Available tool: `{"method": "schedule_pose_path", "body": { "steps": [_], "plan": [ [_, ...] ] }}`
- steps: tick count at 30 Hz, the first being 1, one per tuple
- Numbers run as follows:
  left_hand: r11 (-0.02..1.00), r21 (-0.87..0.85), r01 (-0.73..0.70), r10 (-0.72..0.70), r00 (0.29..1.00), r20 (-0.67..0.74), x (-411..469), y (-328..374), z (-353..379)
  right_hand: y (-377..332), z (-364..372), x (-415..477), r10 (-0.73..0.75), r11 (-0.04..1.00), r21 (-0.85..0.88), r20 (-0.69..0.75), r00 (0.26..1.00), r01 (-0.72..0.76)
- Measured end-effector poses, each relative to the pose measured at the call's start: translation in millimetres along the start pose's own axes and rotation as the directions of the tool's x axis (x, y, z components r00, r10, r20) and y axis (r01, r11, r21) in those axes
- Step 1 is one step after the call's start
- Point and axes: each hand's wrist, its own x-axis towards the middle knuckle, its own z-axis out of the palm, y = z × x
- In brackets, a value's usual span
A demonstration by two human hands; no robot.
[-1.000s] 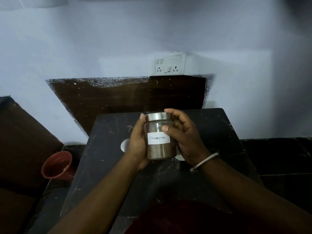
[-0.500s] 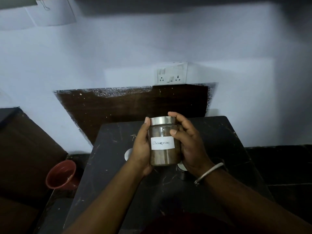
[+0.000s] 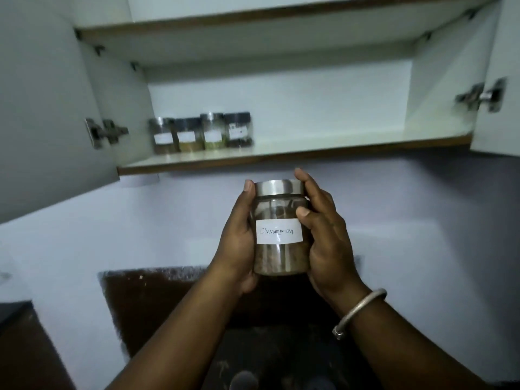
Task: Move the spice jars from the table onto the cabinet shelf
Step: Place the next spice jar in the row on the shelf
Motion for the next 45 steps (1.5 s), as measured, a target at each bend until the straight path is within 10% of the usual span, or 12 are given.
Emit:
{"method": "schedule_pose_path", "body": {
  "steps": [9,18,21,23,25,45],
  "plan": [
    [0.966,0.091,-0.243,0.238,0.969,0.060,85.5,95.0,16.0,-41.2,24.3,116.7,-0.123,0.968,-0.213,0.066,0.990,0.134],
    [0.905,0.364,-0.220,0.270,0.958,-0.093,192.0,129.4,-14.0,-25.2,23.1,239.8,0.064,0.704,-0.699,0.239,0.969,0.126],
    [0.468,0.884,-0.005,0.316,0.935,-0.162,220.1,125.4,-57.6,6.3,19.8,285.0,0.129,0.668,-0.741,0.213,0.968,0.074],
    [0.033,0.964,0.263,0.298,0.918,-0.260,232.2,114.0,-88.7,31.1,14.8,313.2,0.160,0.615,-0.787,0.176,0.971,0.041],
    [-0.156,0.941,0.301,0.309,0.919,-0.243,240.6,100.1,-106.8,55.6,9.4,339.6,0.175,0.565,-0.825,0.138,0.975,0.015],
    [-0.030,0.966,0.255,0.502,0.840,-0.206,258.7,87.9,-123.5,163.8,18.0,408.9,0.286,0.393,-0.914,0.013,0.958,-0.105]
  ]
}}
